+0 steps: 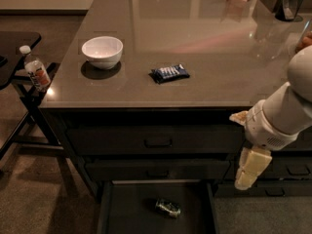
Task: Pick green can from bottom drawer and place on counter
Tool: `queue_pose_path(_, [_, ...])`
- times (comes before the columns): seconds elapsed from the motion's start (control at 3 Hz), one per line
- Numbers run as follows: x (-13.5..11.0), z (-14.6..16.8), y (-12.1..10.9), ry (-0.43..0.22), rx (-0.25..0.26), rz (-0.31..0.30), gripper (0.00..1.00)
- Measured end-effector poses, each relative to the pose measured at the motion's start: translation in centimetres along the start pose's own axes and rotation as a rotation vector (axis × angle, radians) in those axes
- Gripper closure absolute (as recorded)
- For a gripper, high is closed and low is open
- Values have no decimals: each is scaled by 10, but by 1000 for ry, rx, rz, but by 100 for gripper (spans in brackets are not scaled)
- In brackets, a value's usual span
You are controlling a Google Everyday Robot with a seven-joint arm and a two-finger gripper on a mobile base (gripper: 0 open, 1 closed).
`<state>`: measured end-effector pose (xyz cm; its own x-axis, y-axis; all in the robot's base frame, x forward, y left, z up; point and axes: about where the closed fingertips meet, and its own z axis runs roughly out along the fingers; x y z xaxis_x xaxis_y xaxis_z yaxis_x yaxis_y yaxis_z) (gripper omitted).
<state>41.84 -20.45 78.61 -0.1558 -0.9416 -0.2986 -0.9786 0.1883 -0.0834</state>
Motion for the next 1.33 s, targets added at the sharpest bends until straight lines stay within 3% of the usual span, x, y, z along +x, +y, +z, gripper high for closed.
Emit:
queue_pose_path(0.33, [15,35,1,-17,-4,32,0])
queue_pose_path(1.33, [74,147,-22,-122,150,141,0])
